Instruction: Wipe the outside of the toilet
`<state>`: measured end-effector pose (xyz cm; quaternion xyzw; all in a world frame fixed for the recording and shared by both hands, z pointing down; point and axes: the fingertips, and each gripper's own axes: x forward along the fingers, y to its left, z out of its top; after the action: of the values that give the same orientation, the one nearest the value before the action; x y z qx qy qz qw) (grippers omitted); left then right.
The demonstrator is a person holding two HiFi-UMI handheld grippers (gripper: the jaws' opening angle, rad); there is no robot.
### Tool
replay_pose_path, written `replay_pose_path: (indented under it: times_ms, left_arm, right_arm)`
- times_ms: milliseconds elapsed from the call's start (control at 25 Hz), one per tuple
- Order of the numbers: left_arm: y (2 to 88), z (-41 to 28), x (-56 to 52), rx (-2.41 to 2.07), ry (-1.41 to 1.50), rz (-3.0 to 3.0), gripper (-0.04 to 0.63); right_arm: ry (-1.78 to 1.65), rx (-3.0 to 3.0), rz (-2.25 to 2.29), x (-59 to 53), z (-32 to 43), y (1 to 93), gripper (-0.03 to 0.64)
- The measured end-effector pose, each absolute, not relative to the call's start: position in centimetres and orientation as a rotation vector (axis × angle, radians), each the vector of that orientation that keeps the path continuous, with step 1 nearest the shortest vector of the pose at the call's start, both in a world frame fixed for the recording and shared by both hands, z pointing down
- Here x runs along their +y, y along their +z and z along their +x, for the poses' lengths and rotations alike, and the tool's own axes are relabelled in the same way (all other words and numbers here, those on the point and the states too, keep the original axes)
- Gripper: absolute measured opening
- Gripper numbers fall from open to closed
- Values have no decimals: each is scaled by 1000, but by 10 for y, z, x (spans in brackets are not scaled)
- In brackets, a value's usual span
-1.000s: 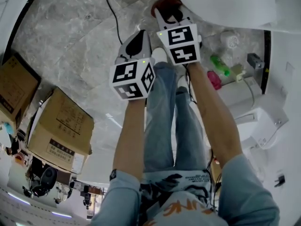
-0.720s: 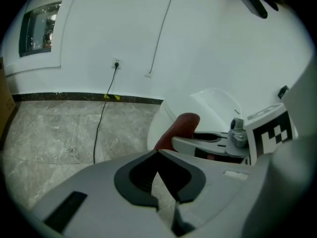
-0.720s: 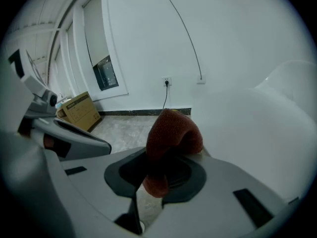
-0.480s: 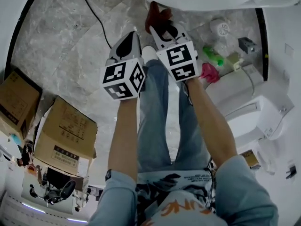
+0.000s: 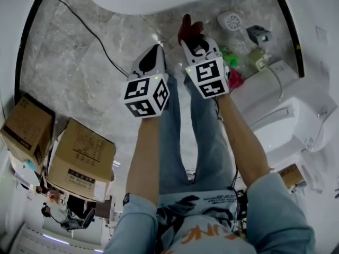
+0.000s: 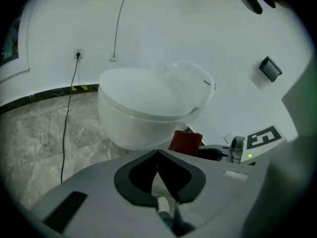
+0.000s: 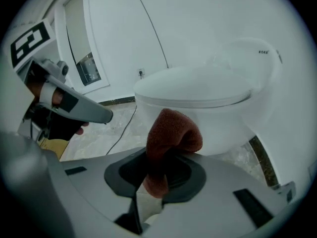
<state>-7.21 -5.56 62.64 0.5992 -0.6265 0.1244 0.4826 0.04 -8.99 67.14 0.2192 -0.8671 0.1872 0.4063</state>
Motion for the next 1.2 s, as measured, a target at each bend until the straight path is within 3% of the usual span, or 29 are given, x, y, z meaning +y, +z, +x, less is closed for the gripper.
replay_pose_path:
  times_ms: [360,640,1200]
  left_arm:
    - [641,1,-96,-1455,347,1506,-6]
    - [657,28,-113,-1426,326,1514,-6]
    - [685,15,-98,-1514,179,1383,-6]
  right_arm:
    - [469,-2149,678,-172,81,700,77]
    - [683,-2035,981,-223,120,737,78]
    - [614,-2070,1004,-282,108,788,78]
